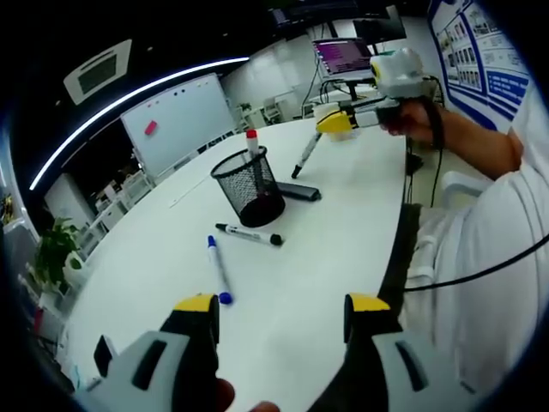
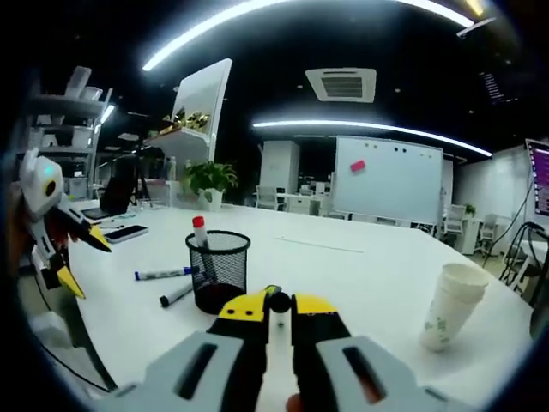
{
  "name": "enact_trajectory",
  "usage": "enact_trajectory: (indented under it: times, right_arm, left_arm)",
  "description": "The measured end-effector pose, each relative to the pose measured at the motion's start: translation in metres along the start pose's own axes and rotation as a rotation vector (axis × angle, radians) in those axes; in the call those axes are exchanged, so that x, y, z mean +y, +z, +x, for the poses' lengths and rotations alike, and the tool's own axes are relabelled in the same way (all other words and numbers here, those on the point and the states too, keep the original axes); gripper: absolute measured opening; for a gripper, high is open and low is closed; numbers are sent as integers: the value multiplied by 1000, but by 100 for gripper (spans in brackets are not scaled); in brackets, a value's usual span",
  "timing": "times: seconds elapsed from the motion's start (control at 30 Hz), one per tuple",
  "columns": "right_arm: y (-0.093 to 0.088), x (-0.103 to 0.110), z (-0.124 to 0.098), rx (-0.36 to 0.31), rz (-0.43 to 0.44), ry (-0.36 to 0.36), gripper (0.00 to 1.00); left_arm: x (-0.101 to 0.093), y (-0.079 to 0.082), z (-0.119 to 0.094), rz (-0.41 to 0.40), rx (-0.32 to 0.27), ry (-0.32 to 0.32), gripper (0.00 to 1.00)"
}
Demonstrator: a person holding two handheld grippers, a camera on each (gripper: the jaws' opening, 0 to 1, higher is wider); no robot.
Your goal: Place the scattered laser pointers and whiteboard markers into the pen holder and stack the scattered paper cups together
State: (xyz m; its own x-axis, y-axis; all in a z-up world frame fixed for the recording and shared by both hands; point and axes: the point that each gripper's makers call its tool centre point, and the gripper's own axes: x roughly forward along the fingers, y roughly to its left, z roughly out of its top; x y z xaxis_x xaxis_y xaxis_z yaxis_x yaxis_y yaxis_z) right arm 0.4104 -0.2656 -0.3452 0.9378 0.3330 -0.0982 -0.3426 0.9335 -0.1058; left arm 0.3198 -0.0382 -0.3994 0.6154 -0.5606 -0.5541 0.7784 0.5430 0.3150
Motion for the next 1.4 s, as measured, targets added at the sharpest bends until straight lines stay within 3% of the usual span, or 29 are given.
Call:
enact_trajectory:
  times: [0.83,1.13,1.4]
  right_arm:
    - [22,-9,-4,-51,-1,-25,10]
    - [28,-10,-2,-62,36,-28,10]
    - [37,-6,-1,-77,3,-18,10]
  left_arm:
    - [3,2,0,5,-5,-5,59]
    - [1,4,1,9,-11,-12,59]
    - [2,6,0,9,-15,-5,59]
